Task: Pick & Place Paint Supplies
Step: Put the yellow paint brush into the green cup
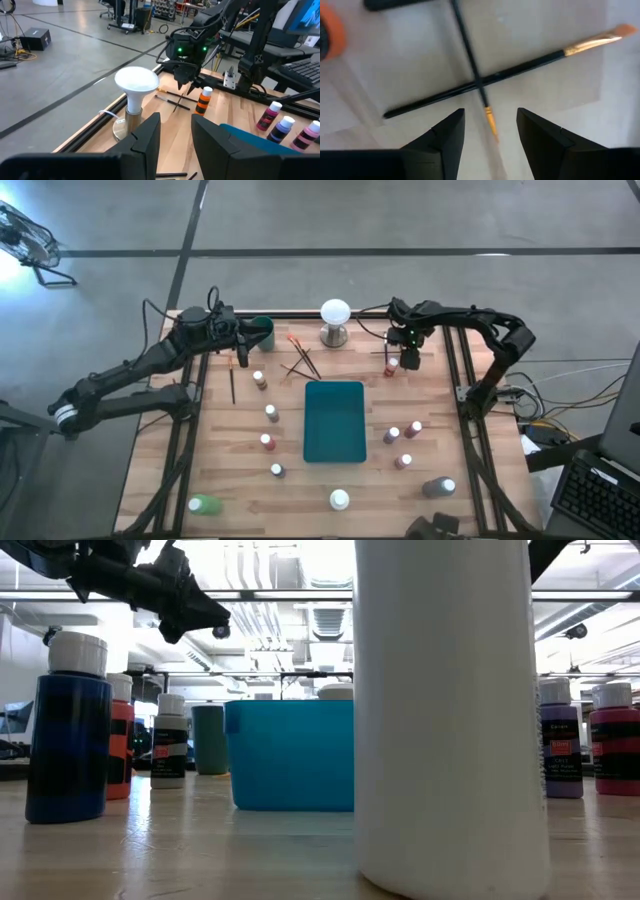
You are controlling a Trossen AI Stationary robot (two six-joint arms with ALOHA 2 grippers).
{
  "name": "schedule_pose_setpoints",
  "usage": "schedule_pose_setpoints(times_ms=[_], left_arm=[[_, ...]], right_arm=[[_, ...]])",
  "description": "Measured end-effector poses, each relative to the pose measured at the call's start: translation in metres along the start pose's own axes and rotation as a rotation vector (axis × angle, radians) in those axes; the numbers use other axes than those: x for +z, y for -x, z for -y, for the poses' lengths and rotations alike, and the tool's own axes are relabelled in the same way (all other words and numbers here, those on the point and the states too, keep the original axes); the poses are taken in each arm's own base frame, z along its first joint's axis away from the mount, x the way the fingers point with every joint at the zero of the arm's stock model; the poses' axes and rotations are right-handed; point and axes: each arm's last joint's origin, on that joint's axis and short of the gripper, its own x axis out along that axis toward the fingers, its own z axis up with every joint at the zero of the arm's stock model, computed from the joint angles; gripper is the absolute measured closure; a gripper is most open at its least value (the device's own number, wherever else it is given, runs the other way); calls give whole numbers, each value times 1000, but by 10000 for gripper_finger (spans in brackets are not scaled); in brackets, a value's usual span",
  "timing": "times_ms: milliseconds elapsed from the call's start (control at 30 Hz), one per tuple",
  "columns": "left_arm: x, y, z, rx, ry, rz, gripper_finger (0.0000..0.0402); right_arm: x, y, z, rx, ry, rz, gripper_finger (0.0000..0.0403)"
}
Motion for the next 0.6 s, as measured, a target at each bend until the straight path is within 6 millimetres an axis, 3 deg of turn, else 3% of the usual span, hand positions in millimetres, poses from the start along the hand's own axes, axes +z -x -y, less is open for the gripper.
schedule_pose_setpoints(times_ms=[433,600], left_arm=[[0,0,0,0,-2,0,287],[0,0,0,0,-3,0,287]], right_arm=[[-7,-2,12,13,-42,11,219],[-6,-2,11,55,-30,36,232]])
